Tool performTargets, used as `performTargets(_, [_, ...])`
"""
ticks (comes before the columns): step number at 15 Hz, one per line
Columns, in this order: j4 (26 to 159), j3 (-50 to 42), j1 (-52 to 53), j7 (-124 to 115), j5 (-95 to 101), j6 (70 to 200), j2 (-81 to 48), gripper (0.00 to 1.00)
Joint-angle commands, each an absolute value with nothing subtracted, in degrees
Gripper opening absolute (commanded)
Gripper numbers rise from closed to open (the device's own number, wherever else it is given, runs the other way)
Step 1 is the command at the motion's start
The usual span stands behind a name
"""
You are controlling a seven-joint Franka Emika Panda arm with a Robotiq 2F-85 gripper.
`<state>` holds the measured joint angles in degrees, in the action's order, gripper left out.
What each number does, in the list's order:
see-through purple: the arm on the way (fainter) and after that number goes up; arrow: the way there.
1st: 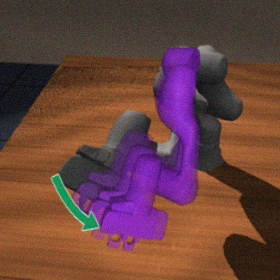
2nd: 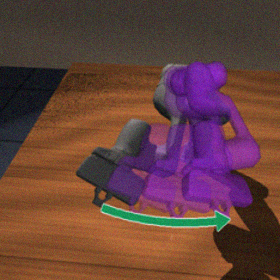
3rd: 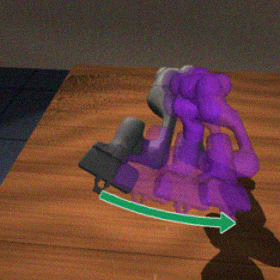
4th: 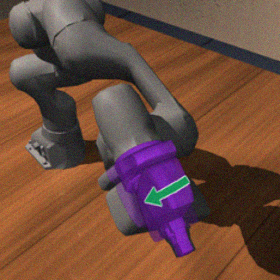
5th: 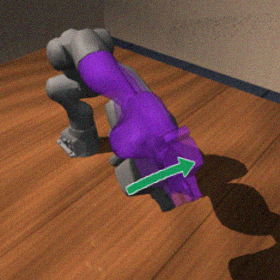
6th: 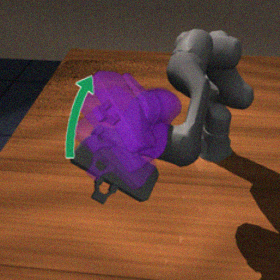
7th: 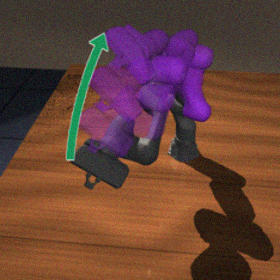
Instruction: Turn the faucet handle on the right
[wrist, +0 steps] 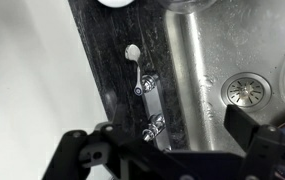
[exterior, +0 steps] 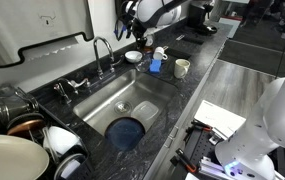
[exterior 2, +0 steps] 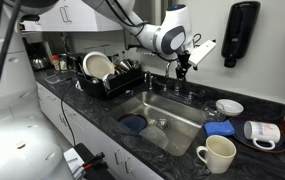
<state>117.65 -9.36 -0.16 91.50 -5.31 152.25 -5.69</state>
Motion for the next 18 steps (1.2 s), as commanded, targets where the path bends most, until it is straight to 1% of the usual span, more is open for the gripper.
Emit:
performTargets(1, [109.4, -6.5, -5.0, 96.6, -6.9, 149.1, -13.2, 1.00])
performTargets(9, [101.9, -3.2, -10.0, 93.8, -5.5, 149.7, -21.7, 1.00])
performTargets(15, [98.7, 1.6, -13.1, 94.3, -9.4, 148.4, -24.0, 1.00])
performTargets(16, [101.0, 0.2, -11.9, 92.4, -6.4, 150.2, -22.7, 1.00])
performTargets(18, [100.5, 1.1, -12.4, 92.5, -7.3, 150.0, -23.1, 1.00])
